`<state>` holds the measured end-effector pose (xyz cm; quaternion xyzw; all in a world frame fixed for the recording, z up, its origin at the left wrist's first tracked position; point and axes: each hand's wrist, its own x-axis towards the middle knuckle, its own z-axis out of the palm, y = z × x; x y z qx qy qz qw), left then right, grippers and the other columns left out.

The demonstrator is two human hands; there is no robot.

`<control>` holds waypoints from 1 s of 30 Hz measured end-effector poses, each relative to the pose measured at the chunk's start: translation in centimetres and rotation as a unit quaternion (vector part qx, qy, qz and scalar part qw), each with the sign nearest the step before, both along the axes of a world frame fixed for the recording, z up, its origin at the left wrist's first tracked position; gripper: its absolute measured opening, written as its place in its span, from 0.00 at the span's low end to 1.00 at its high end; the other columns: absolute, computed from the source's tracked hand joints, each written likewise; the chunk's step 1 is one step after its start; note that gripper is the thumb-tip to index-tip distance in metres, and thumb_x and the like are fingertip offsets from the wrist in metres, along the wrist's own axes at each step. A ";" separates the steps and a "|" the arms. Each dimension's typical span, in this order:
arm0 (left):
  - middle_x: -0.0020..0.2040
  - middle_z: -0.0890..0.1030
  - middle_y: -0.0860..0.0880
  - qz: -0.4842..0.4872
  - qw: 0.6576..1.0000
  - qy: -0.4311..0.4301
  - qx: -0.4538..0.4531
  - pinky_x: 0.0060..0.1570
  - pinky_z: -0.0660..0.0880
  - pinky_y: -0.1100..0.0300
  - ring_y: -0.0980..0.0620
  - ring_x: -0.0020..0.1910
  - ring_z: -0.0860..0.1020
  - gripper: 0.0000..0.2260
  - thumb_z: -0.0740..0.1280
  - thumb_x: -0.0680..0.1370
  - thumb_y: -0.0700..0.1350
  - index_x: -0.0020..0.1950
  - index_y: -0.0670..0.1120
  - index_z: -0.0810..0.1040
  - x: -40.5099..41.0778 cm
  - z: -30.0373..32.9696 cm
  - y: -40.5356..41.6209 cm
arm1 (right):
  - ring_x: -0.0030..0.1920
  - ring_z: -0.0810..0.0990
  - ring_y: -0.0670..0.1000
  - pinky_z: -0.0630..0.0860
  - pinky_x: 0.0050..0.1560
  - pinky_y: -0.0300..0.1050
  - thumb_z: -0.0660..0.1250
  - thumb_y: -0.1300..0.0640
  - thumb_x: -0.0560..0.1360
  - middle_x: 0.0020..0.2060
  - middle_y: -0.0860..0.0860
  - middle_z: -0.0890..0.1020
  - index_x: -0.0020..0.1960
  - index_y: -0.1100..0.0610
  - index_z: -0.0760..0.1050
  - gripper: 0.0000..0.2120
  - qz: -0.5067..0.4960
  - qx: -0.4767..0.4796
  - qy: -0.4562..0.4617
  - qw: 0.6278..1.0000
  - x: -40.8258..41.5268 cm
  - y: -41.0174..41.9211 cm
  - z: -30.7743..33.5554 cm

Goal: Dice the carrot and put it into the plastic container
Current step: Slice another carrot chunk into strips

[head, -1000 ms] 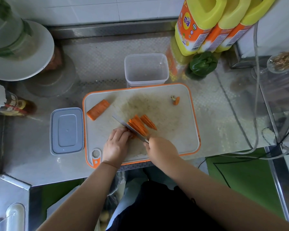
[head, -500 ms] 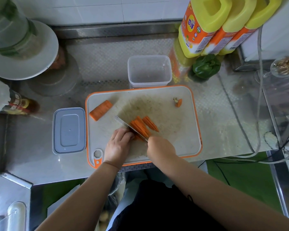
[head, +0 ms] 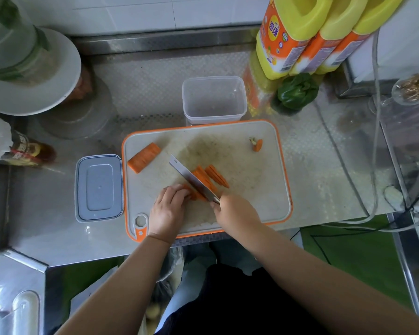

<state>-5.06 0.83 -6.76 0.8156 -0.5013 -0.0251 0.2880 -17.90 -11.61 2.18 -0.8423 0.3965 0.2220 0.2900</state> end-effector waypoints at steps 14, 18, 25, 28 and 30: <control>0.50 0.80 0.45 0.022 0.999 0.044 -0.008 0.47 0.77 0.54 0.48 0.51 0.76 0.08 0.64 0.75 0.41 0.47 0.41 0.82 -0.3 1.0 -0.4 | 0.41 0.80 0.53 0.79 0.42 0.46 0.56 0.49 0.82 0.40 0.51 0.79 0.53 0.57 0.74 0.13 0.013 -0.016 -0.010 1.000 -0.3 0.8 0.5; 0.50 0.80 0.45 0.019 0.999 0.045 -0.013 0.47 0.76 0.54 0.48 0.51 0.75 0.08 0.63 0.74 0.40 0.46 0.41 0.82 -0.3 0.8 -0.4 | 0.38 0.77 0.53 0.76 0.39 0.46 0.54 0.48 0.82 0.36 0.50 0.75 0.52 0.58 0.74 0.15 0.017 -0.036 -0.028 0.999 -0.3 1.0 0.8; 0.50 0.81 0.46 0.020 0.998 0.057 -0.010 0.45 0.76 0.54 0.48 0.50 0.76 0.07 0.66 0.73 0.38 0.46 0.41 0.82 0.1 0.4 -0.4 | 0.45 0.81 0.55 0.77 0.42 0.46 0.58 0.56 0.81 0.44 0.54 0.80 0.55 0.58 0.74 0.09 0.011 -0.019 0.005 1.000 0.4 1.6 0.8; 0.50 0.81 0.46 0.014 0.998 0.059 -0.008 0.46 0.75 0.56 0.48 0.49 0.76 0.05 0.68 0.72 0.36 0.46 0.41 0.82 0.2 0.3 -0.4 | 0.48 0.80 0.56 0.75 0.44 0.46 0.59 0.61 0.80 0.47 0.55 0.81 0.56 0.59 0.74 0.07 0.013 -0.016 0.048 0.999 1.4 1.2 0.8; 0.50 0.81 0.46 0.010 0.998 0.058 -0.010 0.46 0.75 0.57 0.48 0.49 0.76 0.06 0.66 0.73 0.38 0.46 0.41 0.82 0.2 0.4 -0.4 | 0.48 0.80 0.57 0.76 0.46 0.48 0.60 0.64 0.79 0.48 0.56 0.81 0.56 0.60 0.73 0.08 0.004 -0.008 0.062 0.998 2.0 1.1 0.9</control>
